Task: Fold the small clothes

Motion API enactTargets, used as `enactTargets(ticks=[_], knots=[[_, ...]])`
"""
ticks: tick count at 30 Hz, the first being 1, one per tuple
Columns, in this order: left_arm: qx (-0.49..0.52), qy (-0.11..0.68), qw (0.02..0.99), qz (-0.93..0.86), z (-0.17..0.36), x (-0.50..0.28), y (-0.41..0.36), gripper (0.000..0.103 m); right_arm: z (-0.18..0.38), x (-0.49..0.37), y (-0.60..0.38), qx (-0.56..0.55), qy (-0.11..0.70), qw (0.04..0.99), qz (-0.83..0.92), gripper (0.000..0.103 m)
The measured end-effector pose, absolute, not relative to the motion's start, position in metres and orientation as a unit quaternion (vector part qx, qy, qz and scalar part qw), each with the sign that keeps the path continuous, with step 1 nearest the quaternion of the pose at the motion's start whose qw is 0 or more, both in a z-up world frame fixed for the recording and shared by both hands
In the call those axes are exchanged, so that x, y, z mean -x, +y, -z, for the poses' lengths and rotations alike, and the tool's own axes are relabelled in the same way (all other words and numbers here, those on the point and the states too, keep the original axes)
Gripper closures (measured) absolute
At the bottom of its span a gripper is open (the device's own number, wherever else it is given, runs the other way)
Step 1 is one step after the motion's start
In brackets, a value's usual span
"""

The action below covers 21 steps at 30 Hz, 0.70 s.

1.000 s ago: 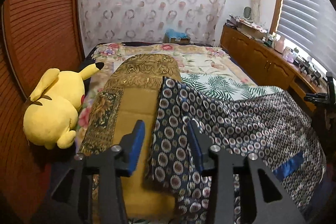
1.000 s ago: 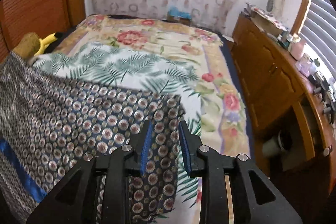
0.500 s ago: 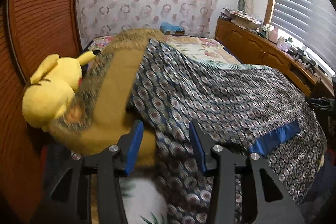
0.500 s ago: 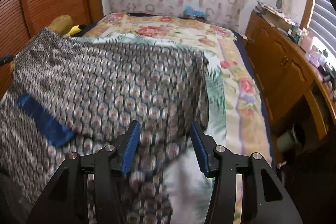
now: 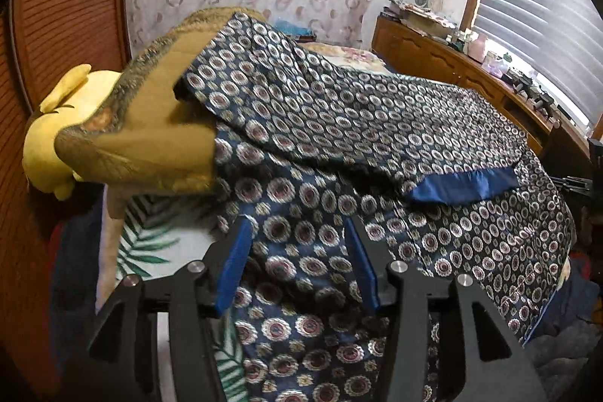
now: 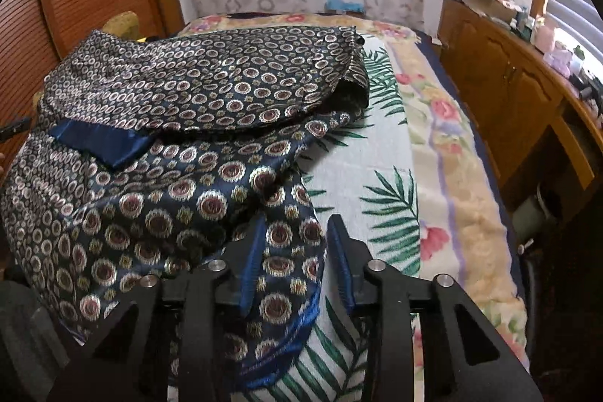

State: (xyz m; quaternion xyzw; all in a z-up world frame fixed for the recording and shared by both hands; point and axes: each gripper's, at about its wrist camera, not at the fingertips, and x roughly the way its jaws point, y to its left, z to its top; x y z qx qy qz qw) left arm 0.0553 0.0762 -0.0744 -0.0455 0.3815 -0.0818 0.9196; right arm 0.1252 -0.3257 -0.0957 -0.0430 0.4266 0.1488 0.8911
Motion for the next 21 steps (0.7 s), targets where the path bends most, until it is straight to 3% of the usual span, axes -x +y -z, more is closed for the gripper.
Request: enactTargets(ticks=[1,5,15,21], knots=[[0.046,0.383,0.919,0.082,0.076,-0.055,0.075,0.053,0.096,-0.123,-0.326,0.043,0.427,0.890,-0.153,0.095],[0.045,0.390,0.916,0.083,0.079,-0.056,0.069,0.053,0.088,-0.110,-0.334,0.032,0.414,0.898,-0.149,0.103],[0.053,0.384,0.920,0.067,0.075,-0.044,0.073,0.053,0.066,-0.068,-0.359,0.032,0.408,0.907,-0.103,0.102],[0.047,0.381,0.922,0.041,0.074,-0.036,0.081,0.053,0.053,-0.083,-0.343,0.035,0.378,0.920,-0.098,0.088]])
